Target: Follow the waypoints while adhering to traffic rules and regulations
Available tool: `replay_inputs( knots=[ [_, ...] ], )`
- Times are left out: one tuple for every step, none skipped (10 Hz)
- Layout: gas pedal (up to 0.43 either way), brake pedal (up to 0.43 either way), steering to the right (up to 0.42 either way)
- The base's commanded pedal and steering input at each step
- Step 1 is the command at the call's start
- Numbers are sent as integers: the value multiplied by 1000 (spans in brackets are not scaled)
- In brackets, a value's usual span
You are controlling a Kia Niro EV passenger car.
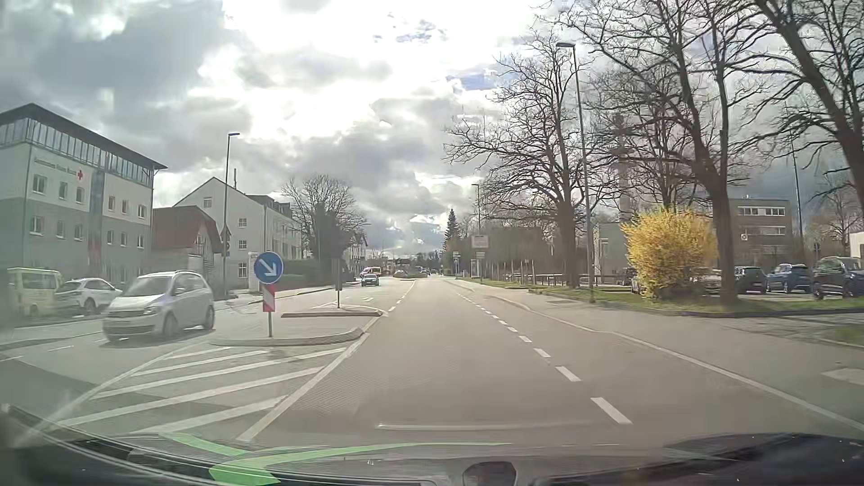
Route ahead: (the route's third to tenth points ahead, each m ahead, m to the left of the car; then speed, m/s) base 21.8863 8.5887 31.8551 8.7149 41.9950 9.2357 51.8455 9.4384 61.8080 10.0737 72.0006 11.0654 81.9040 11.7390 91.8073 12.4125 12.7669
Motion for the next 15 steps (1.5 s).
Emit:
replay_inputs(
  knots=[
    [118, 0, -14],
    [118, 0, -14],
    [118, 0, -14],
    [118, 0, -14],
    [118, 0, -14],
    [118, 0, -13],
    [118, 0, -10],
    [118, 0, -9],
    [118, 0, -9],
    [118, 0, -9],
    [118, 0, -9],
    [118, 0, -9],
    [118, 0, -9],
    [118, 0, -8],
    [118, 0, -7]
  ],
)
